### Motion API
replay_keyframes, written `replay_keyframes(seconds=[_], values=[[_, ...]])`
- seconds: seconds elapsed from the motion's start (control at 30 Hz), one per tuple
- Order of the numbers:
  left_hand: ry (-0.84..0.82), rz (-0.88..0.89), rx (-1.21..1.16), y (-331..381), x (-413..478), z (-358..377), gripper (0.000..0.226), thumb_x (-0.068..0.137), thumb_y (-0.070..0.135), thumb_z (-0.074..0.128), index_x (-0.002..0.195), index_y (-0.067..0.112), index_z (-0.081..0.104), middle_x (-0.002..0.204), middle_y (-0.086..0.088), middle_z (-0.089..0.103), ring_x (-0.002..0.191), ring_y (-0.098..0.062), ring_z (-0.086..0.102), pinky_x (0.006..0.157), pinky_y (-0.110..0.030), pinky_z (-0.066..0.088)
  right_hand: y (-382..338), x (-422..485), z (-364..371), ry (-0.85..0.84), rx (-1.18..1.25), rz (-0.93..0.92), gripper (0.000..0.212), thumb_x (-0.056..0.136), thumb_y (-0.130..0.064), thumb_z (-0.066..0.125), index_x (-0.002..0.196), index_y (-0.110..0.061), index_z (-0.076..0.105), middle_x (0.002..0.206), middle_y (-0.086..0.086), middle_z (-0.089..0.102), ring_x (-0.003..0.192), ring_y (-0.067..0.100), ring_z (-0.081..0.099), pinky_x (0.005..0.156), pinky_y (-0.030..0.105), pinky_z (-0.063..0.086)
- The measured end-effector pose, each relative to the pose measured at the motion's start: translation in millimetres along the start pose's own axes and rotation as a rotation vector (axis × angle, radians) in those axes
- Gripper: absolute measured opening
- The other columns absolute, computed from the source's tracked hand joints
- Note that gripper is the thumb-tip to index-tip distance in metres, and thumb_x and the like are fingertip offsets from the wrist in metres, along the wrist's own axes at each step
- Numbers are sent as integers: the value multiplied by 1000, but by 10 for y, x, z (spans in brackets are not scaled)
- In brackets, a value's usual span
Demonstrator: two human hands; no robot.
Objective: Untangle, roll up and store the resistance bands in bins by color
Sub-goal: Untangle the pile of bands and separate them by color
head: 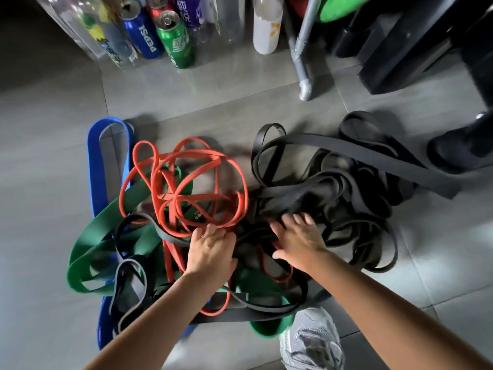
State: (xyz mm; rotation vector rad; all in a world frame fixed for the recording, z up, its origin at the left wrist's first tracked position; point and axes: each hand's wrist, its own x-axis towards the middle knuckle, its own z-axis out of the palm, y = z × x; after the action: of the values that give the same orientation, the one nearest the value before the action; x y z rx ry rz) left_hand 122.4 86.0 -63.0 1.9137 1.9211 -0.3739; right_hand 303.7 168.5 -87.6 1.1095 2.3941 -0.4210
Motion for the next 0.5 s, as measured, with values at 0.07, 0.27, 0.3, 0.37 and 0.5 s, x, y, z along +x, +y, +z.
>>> replay_keyframes(seconds=[0.07, 0.27, 0.3, 0.37, 0.5], values=[[-6, -26, -109, 13, 12, -47, 38, 66, 41, 73, 94, 17, 64, 93, 1, 64, 101, -24, 55, 88, -35, 39, -30, 10, 11, 21, -18, -4, 56, 77, -56, 64, 120, -21, 57, 116, 7, 53, 114, 27, 48, 103, 40, 30], [48, -18, -269, -121, -61, -249, 35, 79, 42, 65, 107, 21, 62, 100, 4, 63, 102, -19, 58, 85, -28, 43, -3, -102, -143, 147, 428, 84, 32, 86, -41, 59, 109, -19, 61, 100, 8, 67, 100, 30, 61, 82, 35, 44], [22, -2, -219, -152, -74, -247, 41, 79, 48, 64, 110, 22, 59, 103, 5, 62, 104, -18, 57, 87, -28, 42, 20, -142, -203, 190, 538, 134, 32, 87, -33, 58, 115, -19, 59, 101, 10, 69, 101, 31, 62, 81, 36, 44], [0, 8, -112, -199, -108, -240, 63, 68, 58, 70, 117, 21, 57, 110, 4, 63, 109, -21, 57, 92, -31, 43, 62, -198, -397, 262, 761, 185, 33, 86, -22, 57, 118, -15, 58, 100, 7, 70, 98, 28, 62, 83, 33, 44], [198, -26, -118, -165, -201, -228, 83, 64, 72, 57, 121, 11, 57, 105, -3, 66, 96, -25, 64, 83, -36, 52, 86, -266, -921, 308, 1211, 87, 17, 84, -4, 55, 77, -19, 58, 55, -9, 59, 54, 5, 54, 61, 21, 45]])
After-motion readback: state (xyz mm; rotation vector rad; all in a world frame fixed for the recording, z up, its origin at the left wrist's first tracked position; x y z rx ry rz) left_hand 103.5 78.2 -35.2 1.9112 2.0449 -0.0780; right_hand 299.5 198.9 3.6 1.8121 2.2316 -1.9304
